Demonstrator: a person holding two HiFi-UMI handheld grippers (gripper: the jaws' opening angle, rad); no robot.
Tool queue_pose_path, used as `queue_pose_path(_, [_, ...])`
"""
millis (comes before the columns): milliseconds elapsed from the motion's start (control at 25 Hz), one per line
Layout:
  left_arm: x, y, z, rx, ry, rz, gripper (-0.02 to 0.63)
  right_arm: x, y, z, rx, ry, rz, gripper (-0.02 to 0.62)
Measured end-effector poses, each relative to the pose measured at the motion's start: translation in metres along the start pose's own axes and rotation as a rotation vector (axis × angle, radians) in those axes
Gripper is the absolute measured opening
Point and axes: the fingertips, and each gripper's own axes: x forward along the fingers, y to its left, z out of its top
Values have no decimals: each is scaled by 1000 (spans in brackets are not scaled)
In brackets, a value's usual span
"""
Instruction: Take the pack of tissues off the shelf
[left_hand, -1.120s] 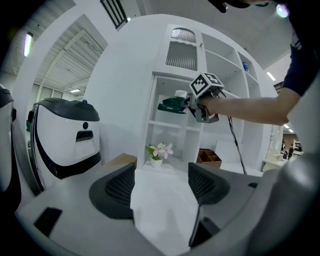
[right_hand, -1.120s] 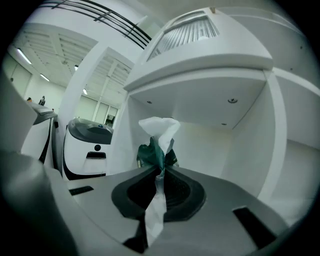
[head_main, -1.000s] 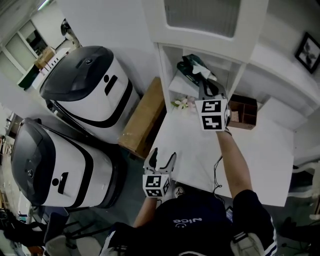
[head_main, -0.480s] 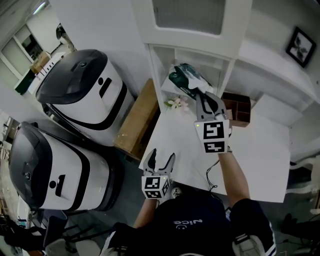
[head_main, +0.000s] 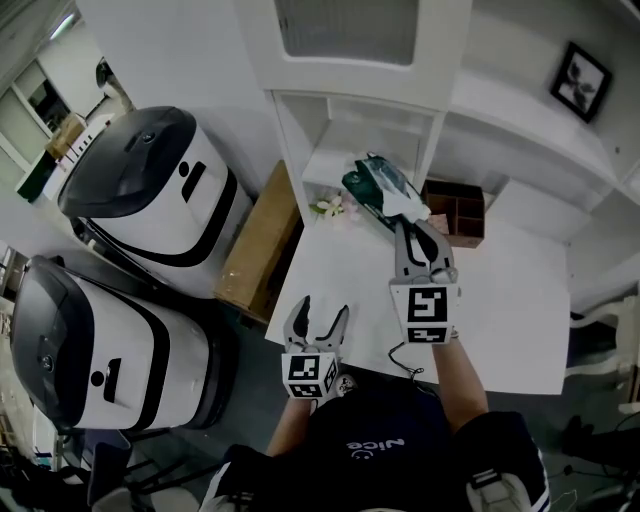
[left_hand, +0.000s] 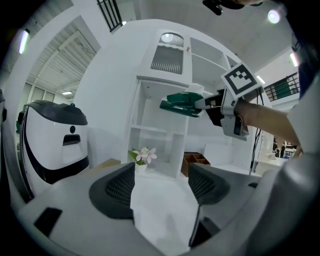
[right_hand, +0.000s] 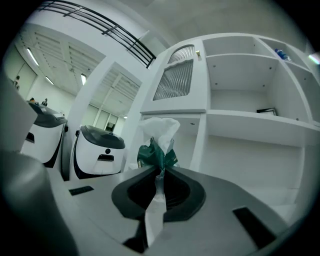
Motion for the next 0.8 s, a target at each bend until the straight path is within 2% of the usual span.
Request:
queue_pose_path(400, [10, -21, -3, 14, 11, -48, 331, -37, -22, -49, 36, 60, -79, 20])
queue_pose_path(800, [24, -48, -6, 17, 28, -89, 331, -75, -41, -98, 81, 135, -112, 20])
